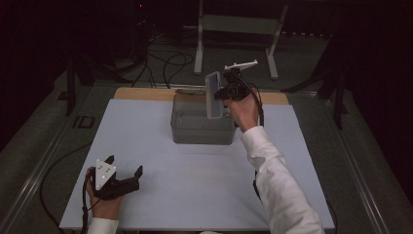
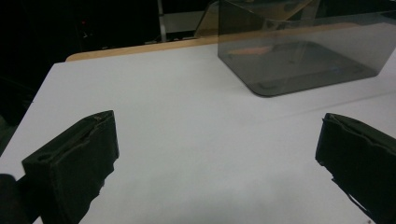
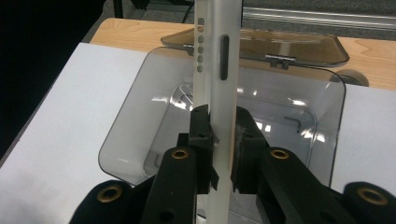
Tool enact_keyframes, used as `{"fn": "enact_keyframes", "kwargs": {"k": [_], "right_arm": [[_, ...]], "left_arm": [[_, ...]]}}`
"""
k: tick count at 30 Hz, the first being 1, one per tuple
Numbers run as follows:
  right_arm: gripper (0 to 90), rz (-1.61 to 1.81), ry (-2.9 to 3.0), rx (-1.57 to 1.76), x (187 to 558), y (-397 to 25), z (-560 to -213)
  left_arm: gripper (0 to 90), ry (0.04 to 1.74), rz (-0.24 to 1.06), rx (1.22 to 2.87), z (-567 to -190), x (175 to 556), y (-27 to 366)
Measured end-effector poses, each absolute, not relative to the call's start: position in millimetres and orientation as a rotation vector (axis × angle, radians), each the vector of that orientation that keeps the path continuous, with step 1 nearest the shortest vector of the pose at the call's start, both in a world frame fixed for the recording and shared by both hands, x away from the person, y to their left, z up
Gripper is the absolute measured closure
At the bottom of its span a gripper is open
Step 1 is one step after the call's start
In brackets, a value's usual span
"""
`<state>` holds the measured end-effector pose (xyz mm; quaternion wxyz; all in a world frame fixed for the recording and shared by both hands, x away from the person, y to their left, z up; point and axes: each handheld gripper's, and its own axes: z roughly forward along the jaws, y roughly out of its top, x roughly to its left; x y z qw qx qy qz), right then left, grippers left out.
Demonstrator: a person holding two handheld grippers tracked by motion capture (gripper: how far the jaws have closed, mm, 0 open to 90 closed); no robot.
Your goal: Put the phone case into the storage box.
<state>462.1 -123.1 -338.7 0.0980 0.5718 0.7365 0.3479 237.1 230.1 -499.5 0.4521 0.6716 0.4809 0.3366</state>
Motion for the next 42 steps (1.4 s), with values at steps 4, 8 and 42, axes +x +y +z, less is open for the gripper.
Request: {"fn": "enact_keyframes", "kwargs": {"k": [4, 8, 42], "right_arm": [[81.4, 1.027, 2.175, 1.699, 462.5, -124.9, -338.5], [81.4, 1.015, 2.165, 1.710, 463.7, -128.4, -338.4], [81.4, 0.912, 2.124, 1.787, 470.7, -151.7, -348.9]], "left_arm": [[0.2, 1.188, 0.832, 1.659, -499.5, 237.1, 230.2], [0.3, 1.187, 0.832, 1.659, -499.4, 237.1, 230.1], [0.3, 1.188, 0.833, 1.659, -499.4, 237.0, 230.2]]}}
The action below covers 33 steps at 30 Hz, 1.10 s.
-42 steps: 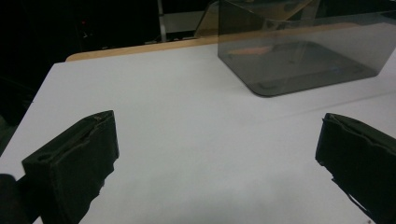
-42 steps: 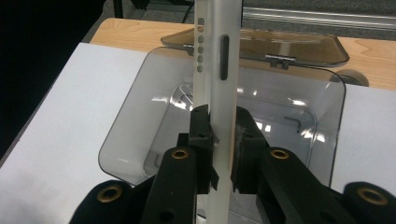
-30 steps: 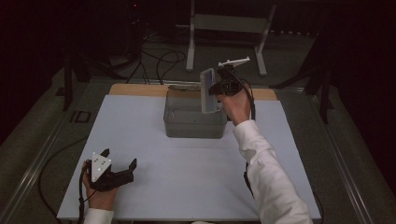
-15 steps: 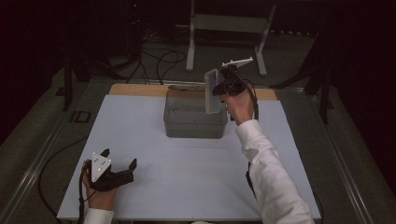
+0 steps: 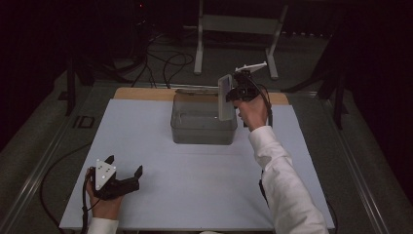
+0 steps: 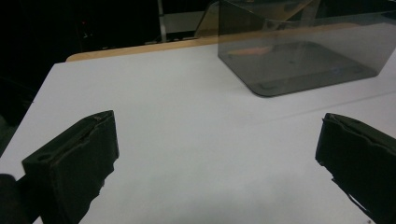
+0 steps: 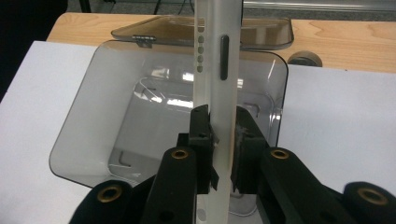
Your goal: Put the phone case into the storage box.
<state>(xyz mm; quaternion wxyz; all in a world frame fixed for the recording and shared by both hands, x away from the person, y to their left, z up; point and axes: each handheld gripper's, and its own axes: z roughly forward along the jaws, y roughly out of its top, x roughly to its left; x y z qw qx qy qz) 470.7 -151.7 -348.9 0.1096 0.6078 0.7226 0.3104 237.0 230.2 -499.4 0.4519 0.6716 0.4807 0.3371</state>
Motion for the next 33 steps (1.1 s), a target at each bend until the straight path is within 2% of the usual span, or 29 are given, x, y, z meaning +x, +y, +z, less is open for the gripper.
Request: {"fn": "enact_keyframes", "kwargs": {"k": [33], "right_arm": [[81.3, 0.784, 2.129, 1.834, 470.2, -161.8, -374.4]], "left_arm": [[0.2, 1.189, 0.833, 1.660, -499.6, 237.1, 229.9]]}}
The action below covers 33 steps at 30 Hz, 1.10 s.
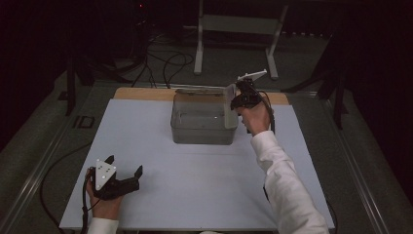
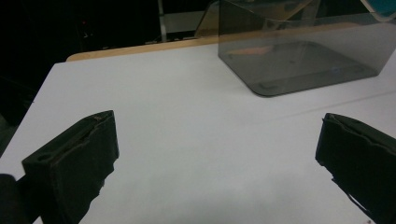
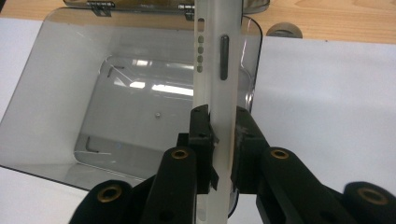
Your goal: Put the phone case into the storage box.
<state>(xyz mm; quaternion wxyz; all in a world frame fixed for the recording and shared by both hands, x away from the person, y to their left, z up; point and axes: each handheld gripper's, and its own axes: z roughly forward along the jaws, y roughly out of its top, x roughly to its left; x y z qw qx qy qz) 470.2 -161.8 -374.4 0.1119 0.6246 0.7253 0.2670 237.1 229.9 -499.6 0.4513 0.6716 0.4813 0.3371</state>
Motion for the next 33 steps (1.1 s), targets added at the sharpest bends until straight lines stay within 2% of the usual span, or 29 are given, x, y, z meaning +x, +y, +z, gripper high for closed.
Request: {"fn": "enact_keyframes", "kwargs": {"k": [33], "right_arm": [[81.1, 0.716, 2.142, 1.826, 473.2, -153.4, -390.5]], "left_arm": [[0.2, 1.189, 0.834, 1.658, -499.3, 236.8, 230.7]]}}
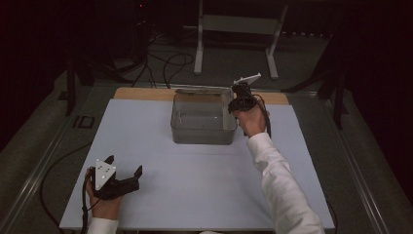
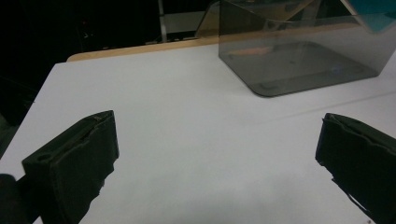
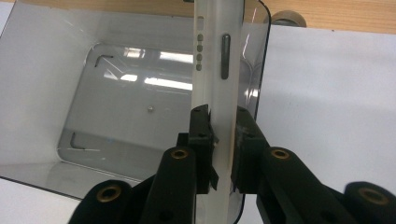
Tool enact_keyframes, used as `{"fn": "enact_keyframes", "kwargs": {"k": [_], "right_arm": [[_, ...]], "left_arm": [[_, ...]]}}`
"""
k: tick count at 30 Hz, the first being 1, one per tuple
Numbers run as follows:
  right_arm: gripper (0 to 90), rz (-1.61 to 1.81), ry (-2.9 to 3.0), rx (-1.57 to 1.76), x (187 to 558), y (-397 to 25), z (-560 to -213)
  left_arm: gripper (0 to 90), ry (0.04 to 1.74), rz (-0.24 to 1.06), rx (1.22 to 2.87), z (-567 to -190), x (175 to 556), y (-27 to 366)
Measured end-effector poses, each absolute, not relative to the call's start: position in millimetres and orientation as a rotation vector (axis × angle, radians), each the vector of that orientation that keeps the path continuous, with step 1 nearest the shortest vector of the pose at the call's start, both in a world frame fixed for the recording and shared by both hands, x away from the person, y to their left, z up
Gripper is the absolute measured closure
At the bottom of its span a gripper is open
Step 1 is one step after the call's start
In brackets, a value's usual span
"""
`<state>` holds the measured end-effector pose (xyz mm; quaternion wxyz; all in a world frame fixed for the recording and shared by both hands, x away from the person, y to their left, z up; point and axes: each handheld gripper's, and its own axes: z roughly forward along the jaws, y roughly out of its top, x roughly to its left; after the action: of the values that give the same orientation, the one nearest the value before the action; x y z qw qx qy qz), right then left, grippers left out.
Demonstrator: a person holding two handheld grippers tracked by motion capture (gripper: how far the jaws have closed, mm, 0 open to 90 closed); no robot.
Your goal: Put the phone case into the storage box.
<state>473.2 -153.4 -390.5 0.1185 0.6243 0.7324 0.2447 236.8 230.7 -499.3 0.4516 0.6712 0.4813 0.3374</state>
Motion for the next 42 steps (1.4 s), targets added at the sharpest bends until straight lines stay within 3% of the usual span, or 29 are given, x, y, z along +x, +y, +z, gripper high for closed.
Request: {"fn": "enact_keyframes", "kwargs": {"k": [42], "right_arm": [[80.9, 0.644, 2.121, 1.881, 487.6, -148.5, -406.4]], "left_arm": [[0.3, 1.188, 0.833, 1.653, -499.2, 236.9, 230.9]]}}
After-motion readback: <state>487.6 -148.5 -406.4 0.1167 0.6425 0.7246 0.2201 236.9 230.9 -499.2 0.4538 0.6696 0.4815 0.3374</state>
